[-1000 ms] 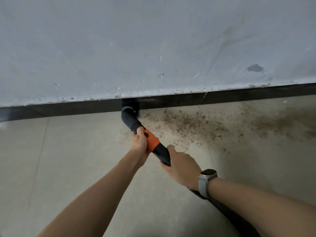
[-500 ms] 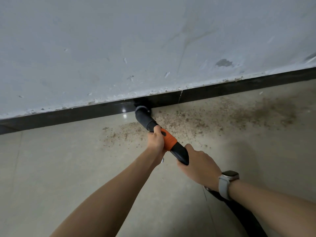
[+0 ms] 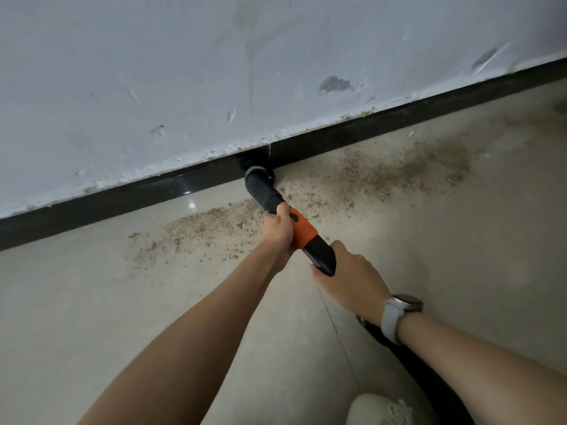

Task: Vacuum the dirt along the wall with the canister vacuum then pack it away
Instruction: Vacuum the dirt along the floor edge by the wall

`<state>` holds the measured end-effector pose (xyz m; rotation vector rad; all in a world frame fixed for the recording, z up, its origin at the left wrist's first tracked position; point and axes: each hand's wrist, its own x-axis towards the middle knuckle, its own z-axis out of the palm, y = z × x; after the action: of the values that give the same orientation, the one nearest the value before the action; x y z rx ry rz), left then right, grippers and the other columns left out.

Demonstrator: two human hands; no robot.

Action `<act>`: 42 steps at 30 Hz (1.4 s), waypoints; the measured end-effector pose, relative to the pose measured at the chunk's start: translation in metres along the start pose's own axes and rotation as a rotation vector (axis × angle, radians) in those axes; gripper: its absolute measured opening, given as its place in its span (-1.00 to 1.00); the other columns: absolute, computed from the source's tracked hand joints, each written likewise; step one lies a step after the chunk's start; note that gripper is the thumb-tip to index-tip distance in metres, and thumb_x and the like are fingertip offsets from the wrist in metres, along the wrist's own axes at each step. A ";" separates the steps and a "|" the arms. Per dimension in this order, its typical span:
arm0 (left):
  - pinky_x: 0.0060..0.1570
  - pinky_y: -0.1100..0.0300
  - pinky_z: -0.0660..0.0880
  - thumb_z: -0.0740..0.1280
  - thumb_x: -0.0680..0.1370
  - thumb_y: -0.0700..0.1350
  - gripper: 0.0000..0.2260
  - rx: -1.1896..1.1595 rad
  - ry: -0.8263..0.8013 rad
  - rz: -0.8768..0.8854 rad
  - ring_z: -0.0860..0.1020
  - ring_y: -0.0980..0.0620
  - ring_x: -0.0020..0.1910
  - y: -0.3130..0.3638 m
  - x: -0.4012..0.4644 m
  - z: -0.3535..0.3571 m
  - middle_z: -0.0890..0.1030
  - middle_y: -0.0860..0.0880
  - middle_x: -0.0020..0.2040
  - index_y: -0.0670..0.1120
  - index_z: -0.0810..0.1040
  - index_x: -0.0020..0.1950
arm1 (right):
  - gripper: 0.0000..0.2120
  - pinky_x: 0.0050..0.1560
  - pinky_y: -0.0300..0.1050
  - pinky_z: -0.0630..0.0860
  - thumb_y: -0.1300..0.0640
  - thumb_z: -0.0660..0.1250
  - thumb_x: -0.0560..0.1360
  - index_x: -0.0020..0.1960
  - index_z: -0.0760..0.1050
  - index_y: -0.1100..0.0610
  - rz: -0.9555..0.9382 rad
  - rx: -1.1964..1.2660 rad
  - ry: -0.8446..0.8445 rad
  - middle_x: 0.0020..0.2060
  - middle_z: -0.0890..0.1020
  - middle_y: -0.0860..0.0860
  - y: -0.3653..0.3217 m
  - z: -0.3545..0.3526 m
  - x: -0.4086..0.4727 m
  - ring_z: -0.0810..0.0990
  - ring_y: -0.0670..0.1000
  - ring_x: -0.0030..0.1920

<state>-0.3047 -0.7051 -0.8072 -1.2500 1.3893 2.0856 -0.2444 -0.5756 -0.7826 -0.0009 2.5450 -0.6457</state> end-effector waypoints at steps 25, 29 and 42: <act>-0.13 0.03 0.48 0.12 0.55 -0.04 -0.85 -0.114 0.244 0.102 0.46 -0.07 -0.11 0.020 -0.022 -0.106 0.41 -0.10 -0.12 -0.11 0.36 -0.05 | -0.75 -0.50 -0.24 0.26 -0.08 0.29 0.49 -0.18 0.24 -0.04 -0.313 -0.007 -0.156 -0.45 0.43 -0.06 -0.081 0.028 -0.006 0.38 -0.06 -0.51; -0.28 0.11 0.42 0.11 0.56 -0.07 -0.81 -0.169 0.338 0.063 0.40 -0.03 -0.25 0.009 -0.039 -0.145 0.35 -0.09 -0.23 -0.11 0.33 -0.22 | -0.78 -0.44 -0.19 0.29 -0.07 0.27 0.51 -0.06 0.29 0.04 -0.385 -0.082 -0.281 -0.37 0.45 -0.06 -0.101 0.049 -0.018 0.42 -0.04 -0.44; -0.29 0.12 0.43 0.08 0.56 -0.06 -0.83 -0.236 0.507 0.027 0.40 -0.03 -0.24 -0.034 -0.084 -0.182 0.35 -0.09 -0.22 -0.12 0.33 -0.15 | -0.77 -0.44 -0.19 0.27 -0.11 0.24 0.48 -0.16 0.24 -0.01 -0.515 -0.179 -0.385 -0.40 0.45 -0.08 -0.098 0.067 -0.058 0.41 -0.04 -0.43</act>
<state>-0.1473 -0.8323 -0.7825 -1.9713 1.3775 2.0829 -0.1734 -0.6851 -0.7624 -0.7860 2.2141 -0.5334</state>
